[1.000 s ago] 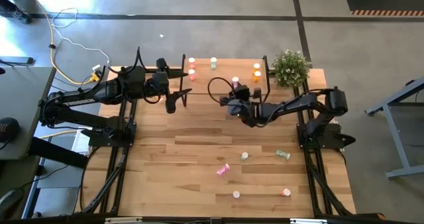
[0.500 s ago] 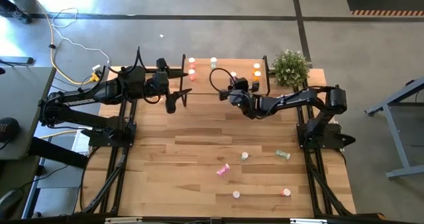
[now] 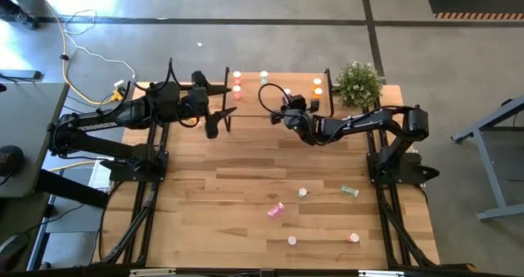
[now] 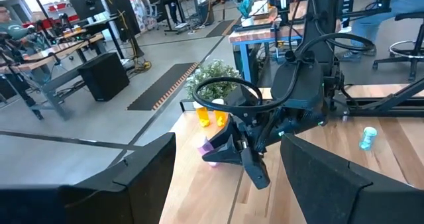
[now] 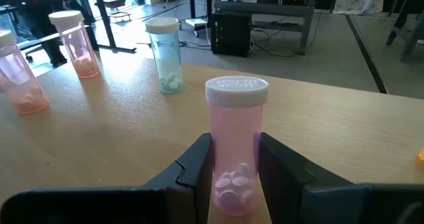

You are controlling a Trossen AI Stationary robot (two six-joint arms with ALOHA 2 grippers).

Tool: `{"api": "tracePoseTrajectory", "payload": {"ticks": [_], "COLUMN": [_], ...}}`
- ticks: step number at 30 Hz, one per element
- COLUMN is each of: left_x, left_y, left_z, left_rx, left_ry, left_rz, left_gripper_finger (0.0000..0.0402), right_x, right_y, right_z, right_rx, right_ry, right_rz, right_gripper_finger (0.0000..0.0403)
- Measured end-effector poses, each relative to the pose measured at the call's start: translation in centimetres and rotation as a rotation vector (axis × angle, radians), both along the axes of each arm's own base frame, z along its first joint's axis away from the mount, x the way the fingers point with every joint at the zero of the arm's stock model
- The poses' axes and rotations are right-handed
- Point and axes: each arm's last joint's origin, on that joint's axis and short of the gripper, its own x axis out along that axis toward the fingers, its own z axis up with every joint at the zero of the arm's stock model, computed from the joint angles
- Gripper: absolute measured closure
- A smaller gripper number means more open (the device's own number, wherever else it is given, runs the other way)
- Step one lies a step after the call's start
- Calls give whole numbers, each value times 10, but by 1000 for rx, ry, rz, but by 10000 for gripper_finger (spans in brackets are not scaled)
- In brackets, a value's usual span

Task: Pick and place medicine bottles onto shelf by color
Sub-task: Put the bottom left purple pill bottle on the shelf

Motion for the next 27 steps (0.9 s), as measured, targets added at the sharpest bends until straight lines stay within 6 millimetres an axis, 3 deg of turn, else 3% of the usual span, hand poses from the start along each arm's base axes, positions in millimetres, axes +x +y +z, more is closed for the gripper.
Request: {"api": "tracePoseTrajectory", "payload": {"ticks": [15, 27], "left_x": [0, 1], "left_y": [0, 0], "left_z": [0, 4], "left_rx": [0, 12], "left_ry": [-2, -39], "left_rz": [0, 0], "left_gripper_finger": [138, 138], "right_x": [-4, -6], "right_y": [1, 1], "right_z": [8, 17], "right_rx": [-7, -20], "right_ry": [-13, -16], "right_rz": [-9, -6], "right_gripper_finger": [217, 198]}}
